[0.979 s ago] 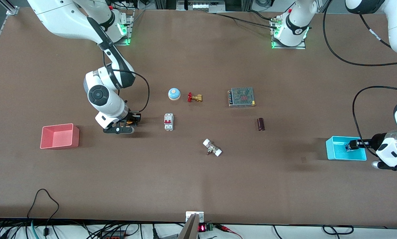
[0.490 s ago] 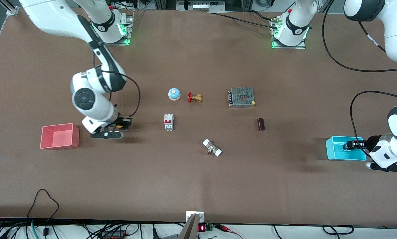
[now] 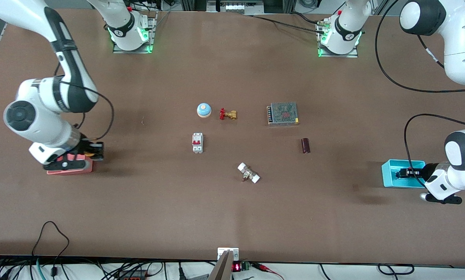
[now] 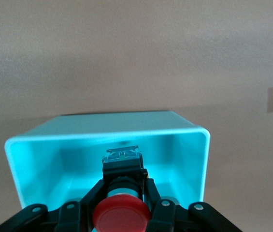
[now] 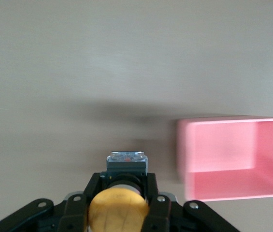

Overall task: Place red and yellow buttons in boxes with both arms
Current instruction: 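Carry the yellow button over the pink box with the right gripper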

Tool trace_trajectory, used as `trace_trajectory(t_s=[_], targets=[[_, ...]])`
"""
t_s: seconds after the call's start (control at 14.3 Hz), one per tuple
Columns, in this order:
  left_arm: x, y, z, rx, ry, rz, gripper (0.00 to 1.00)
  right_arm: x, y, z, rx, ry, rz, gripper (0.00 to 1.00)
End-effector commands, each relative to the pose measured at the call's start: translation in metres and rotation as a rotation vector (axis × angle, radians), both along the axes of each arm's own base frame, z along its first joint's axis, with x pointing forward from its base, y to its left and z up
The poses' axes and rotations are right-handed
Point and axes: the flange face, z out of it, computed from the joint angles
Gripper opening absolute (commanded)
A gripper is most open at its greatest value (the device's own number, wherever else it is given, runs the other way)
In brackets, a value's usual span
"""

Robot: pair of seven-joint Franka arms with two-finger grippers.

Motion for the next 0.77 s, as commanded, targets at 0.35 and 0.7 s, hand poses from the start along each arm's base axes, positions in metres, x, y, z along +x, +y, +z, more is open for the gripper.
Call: trace_trajectory(t_s=[0.35,0.7], targets=[[0.002,0.01,-0.016,0.01,0.004,-0.017,0.28,-0.007,-0.092,-0.021,-0.013,0.045,0.062,0.15],[0.002,0.011,-0.021,0.008,-0.012,-0.02,1.0,-0.006,-0.111,-0.048,-0.01,0.033,0.072,0.15]])
